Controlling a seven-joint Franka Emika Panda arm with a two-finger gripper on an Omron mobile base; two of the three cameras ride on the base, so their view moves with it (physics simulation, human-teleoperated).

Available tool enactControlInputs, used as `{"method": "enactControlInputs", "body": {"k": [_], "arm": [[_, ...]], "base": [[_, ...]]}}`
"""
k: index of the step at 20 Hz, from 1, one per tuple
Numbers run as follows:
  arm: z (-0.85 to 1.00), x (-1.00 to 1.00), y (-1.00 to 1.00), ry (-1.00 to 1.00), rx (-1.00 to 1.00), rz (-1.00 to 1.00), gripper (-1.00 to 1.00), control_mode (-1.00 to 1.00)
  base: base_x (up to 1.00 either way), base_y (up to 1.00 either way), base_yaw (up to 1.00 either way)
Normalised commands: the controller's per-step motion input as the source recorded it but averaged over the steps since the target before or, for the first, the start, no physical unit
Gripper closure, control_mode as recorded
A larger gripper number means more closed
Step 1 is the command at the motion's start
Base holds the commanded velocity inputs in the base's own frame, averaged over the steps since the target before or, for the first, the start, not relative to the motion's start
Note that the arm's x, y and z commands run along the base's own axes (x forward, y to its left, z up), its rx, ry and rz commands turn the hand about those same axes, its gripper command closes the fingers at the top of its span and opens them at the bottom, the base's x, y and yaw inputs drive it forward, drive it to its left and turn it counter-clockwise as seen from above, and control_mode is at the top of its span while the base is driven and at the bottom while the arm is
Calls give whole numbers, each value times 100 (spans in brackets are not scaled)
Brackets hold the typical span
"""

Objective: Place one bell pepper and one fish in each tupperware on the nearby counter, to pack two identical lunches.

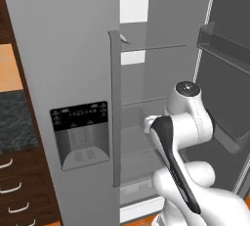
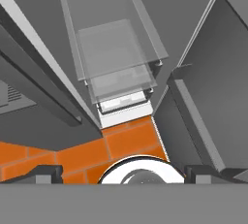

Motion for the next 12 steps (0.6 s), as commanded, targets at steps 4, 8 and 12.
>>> {"method": "enactControlInputs", "body": {"k": [4,8,12], "arm": [[0,0,0,0,0,0,-100,100],[0,0,0,0,0,0,-100,100],[0,0,0,0,0,0,-100,100]], "base": [[26,-16,1],[28,-15,0],[26,-39,2]]}}
